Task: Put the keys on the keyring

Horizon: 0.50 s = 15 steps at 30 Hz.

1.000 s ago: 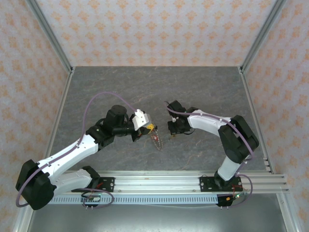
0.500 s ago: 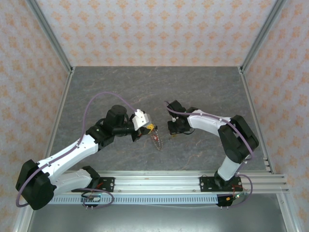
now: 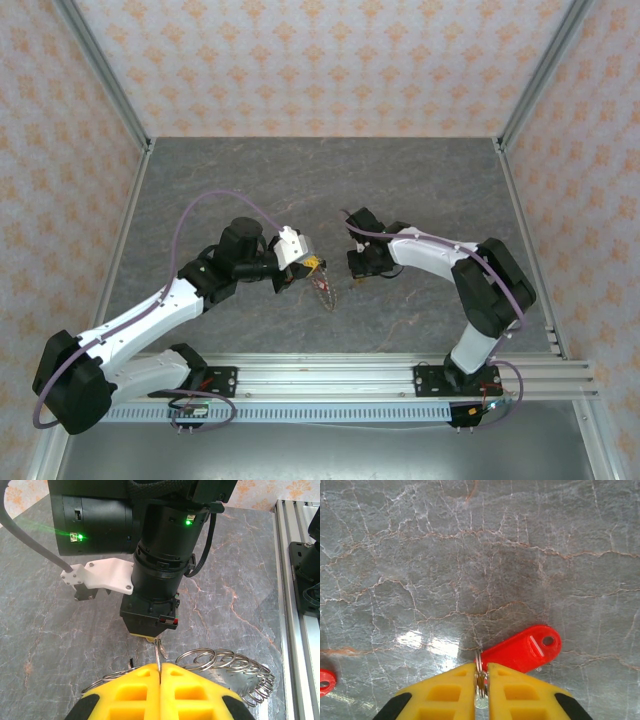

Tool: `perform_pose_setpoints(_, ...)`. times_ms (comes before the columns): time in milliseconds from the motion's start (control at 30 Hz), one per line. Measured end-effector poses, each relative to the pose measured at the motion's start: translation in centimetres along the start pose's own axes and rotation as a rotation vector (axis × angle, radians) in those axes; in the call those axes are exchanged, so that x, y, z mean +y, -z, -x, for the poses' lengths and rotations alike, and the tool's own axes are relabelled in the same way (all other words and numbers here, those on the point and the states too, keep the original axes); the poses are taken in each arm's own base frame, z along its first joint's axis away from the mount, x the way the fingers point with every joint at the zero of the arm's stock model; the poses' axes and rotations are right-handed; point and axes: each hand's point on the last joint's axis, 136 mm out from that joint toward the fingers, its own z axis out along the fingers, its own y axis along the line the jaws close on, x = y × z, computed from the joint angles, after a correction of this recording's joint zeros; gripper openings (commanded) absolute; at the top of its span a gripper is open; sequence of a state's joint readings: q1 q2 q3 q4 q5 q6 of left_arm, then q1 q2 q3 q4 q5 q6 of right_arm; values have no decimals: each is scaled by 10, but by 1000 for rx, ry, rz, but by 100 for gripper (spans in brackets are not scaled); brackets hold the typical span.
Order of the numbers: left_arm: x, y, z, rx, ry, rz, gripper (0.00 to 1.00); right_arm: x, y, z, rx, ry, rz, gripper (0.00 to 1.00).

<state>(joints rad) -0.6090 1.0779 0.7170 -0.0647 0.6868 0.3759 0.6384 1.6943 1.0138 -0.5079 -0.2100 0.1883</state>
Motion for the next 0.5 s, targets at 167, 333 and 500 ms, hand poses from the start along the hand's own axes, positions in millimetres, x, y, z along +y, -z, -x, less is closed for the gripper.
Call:
perform_pose_setpoints(167, 0, 0, 0, 0, 0, 0, 0, 0, -1, 0, 3, 2, -1, 15)
perform_pose_setpoints(333, 0, 0, 0, 0, 1, 0, 0, 0, -1, -1, 5, 3, -2, 11)
perform_pose_setpoints(500, 0, 0, 0, 1, 1, 0, 0, 0, -1, -1, 5, 9, -2, 4)
